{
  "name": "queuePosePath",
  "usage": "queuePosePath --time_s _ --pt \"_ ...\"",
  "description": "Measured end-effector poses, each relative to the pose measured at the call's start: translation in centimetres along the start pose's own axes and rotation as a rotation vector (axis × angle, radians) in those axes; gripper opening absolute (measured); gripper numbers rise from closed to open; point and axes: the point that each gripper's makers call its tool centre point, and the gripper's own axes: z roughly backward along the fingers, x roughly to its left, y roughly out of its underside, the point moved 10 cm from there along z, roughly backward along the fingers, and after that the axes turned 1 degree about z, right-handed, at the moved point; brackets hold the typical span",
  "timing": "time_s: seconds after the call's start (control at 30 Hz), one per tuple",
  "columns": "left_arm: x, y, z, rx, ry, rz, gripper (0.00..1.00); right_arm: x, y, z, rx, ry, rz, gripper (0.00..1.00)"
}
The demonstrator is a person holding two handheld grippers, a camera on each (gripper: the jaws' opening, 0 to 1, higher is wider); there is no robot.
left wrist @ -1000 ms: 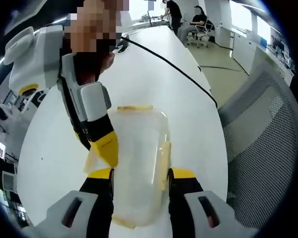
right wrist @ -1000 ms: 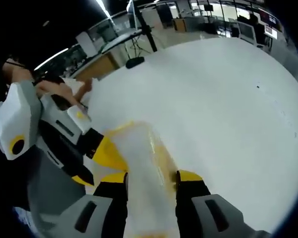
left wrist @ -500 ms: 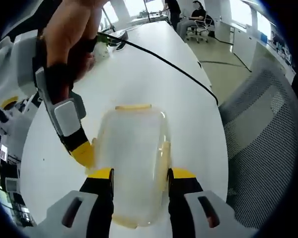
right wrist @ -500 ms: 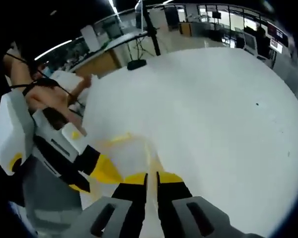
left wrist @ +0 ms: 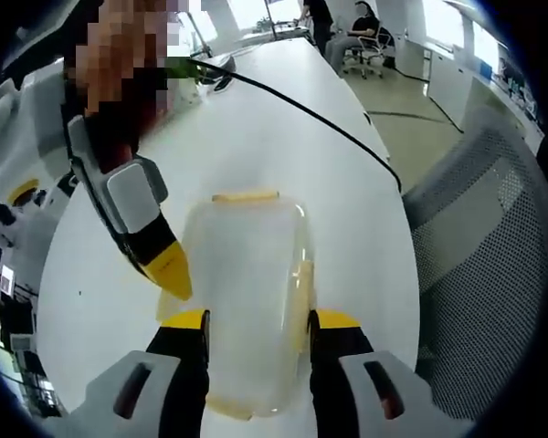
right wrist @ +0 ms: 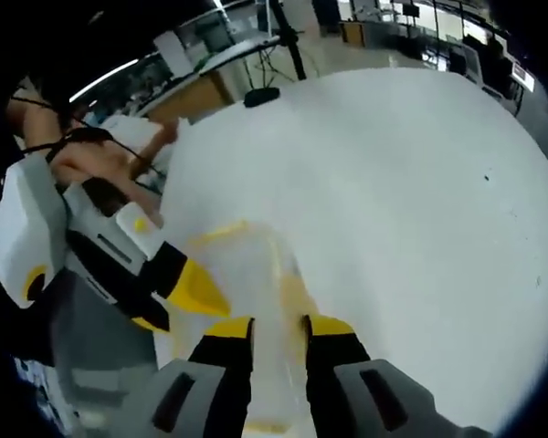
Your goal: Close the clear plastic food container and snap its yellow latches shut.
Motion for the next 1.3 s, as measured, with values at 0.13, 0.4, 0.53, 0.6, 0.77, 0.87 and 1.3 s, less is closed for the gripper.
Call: queuePosePath --time_s 0.13,0.4,0.53,0.6,0.77,0.87,1.3 --pt "0.0 -0.1 0.0 0.016 -0.003 0.002 0.42 -0.2 -0.2 -0.1 0.017 -0.017 -0.026 0.21" --pt "0.1 -0.3 0.0 0.041 0.002 -0.004 0.42 -0.4 -0.3 -0.2 0.027 -0.048 -0.068 0.21" --pt "0.0 -0.3 0.0 0.054 -0.008 -0.008 0.41 -0.4 -0.5 -0.5 0.043 -0.071 -0.093 0.24" --pt "-0.4 -0.4 -0.3 0.061 -0.018 -0.011 0.4 -0.4 -0.7 -0.5 0.059 -0.076 -0.079 0.24" --pt "-0.4 -0.7 -0.3 0.069 -0.015 -0.017 0.4 -0.5 -0.6 -0.6 0.078 -0.077 -0.088 0.24" --pt "-0.3 -0.6 -0.2 0.064 -0.012 -0.021 0.41 -0.5 -0.9 -0.7 0.102 -0.084 -0.09 0.24" --pt "-0.1 -0.7 -0.3 0.066 -0.006 -0.008 0.41 -1.0 -1.1 -1.3 0.154 -0.116 -0.157 0.27"
